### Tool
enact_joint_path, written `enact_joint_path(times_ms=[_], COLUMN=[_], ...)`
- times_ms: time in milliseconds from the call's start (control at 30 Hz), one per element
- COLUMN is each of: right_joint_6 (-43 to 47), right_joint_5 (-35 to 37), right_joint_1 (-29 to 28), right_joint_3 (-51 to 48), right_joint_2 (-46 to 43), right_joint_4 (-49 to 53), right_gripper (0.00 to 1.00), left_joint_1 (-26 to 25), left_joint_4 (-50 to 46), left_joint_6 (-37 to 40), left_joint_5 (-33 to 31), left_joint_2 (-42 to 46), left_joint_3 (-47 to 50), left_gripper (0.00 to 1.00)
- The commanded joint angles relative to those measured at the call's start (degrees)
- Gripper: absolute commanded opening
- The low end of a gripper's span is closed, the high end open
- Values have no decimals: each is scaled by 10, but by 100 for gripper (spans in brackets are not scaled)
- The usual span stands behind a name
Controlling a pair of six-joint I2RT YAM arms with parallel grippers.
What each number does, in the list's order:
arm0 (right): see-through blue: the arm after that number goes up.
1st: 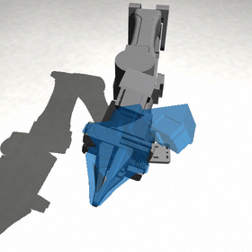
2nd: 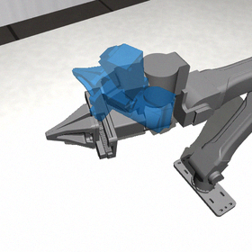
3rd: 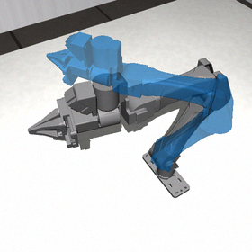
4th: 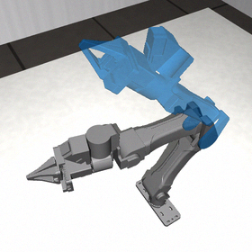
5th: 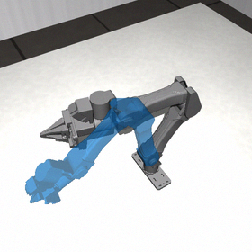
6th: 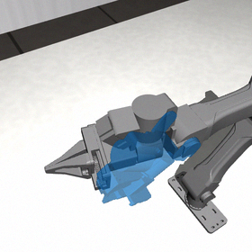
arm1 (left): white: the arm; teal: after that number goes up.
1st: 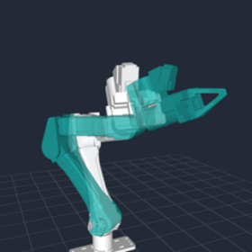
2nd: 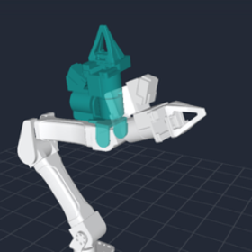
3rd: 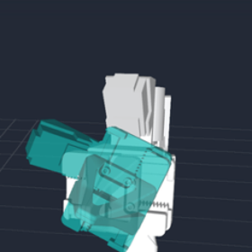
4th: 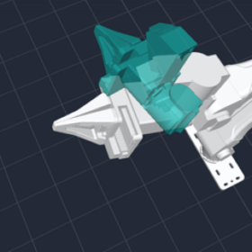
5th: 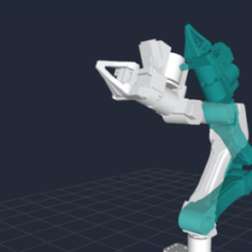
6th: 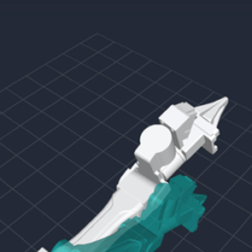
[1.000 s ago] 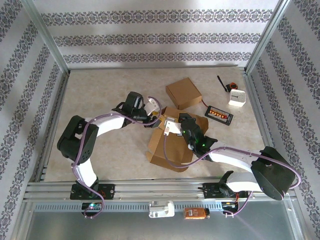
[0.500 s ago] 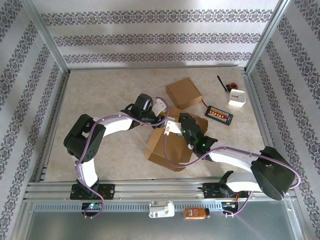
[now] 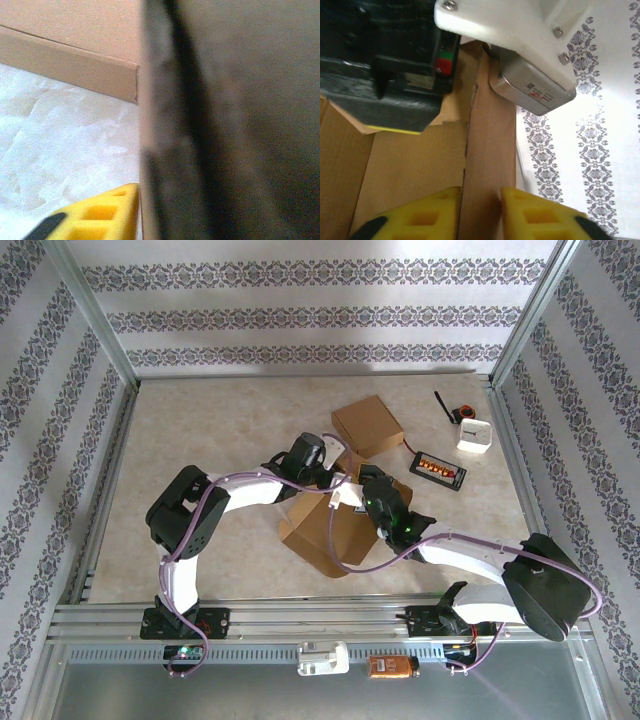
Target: Fold the paper box
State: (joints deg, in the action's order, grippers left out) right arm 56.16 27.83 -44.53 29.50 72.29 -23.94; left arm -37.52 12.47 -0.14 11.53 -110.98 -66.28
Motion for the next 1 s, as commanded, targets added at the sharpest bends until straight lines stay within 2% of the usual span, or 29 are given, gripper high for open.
enact_joint_path(times_ms=[0,67,133,200,267,400,467,567,633,800,867,967], right_joint_6=[-52,-121,-242,-359,-458,-597,-660,-764,-813,-831,-843,-831], right_joint_5=[-37,-36,-81,-149,-178,-260,-333,-494,-584,-676,-686,-689], right_joint_1=[-15,-26,-28,-16,-4,62,129,271,328,338,332,316], right_joint_3=[-2,23,69,98,111,145,153,142,155,212,205,198], right_joint_2=[-29,-63,-115,-160,-197,-235,-237,-212,-169,-39,-14,7], right_joint_4=[55,114,219,283,304,361,370,336,321,365,351,347], right_gripper=[40,53,73,86,92,95,95,92,91,86,85,85], left_joint_1=[-6,-6,-6,-6,-5,-3,0,1,2,2,2,2], left_joint_4=[-1,-4,5,16,22,18,12,12,12,18,25,30], left_joint_6=[-8,4,21,36,49,65,65,80,83,70,61,50], left_joint_5=[-47,-50,-45,-47,-55,-82,-86,-81,-70,-58,-64,-58], left_joint_2=[-18,-12,-1,14,30,76,103,140,160,164,149,125], left_joint_3=[-11,-6,13,35,57,100,121,152,167,174,169,153], left_gripper=[13,7,1,0,0,0,0,0,0,0,15,25])
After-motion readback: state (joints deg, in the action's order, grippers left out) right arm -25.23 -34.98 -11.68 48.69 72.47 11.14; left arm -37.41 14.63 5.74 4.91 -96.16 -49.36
